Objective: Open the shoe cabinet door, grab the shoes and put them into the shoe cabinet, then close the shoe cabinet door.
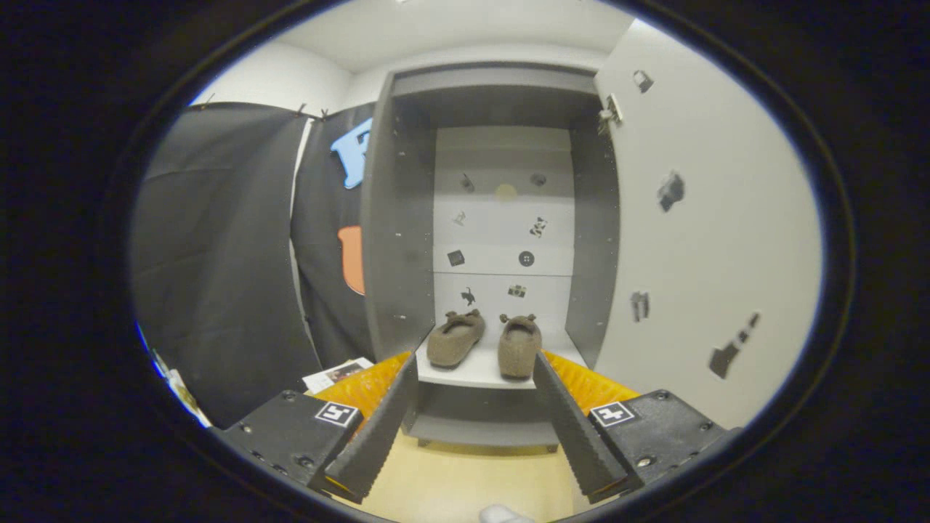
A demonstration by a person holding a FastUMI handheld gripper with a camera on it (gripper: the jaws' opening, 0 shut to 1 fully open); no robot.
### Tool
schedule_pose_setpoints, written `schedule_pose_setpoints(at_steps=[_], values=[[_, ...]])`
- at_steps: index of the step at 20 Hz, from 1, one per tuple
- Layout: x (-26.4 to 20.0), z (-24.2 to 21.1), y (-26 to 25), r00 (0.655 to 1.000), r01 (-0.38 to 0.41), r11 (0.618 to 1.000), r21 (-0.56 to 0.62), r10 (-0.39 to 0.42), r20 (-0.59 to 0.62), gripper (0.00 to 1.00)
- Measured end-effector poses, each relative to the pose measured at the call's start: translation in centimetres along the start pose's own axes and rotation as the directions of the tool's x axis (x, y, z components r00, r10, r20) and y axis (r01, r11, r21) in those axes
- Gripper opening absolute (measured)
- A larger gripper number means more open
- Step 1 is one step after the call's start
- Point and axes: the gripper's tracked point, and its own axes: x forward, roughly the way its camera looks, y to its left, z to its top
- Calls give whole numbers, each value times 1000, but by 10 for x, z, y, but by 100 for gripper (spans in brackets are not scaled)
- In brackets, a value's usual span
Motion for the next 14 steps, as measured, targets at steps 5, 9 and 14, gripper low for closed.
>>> schedule_pose_setpoints(at_steps=[5, 9, 14], values=[[-96, -19, -19, 1000, 3, 1000, 2, -3, -8, 100], [-161, -32, -69, 999, 38, 999, 8, -38, -14, 100], [-218, -37, -161, 990, 144, 988, 48, -144, 1, 100]])
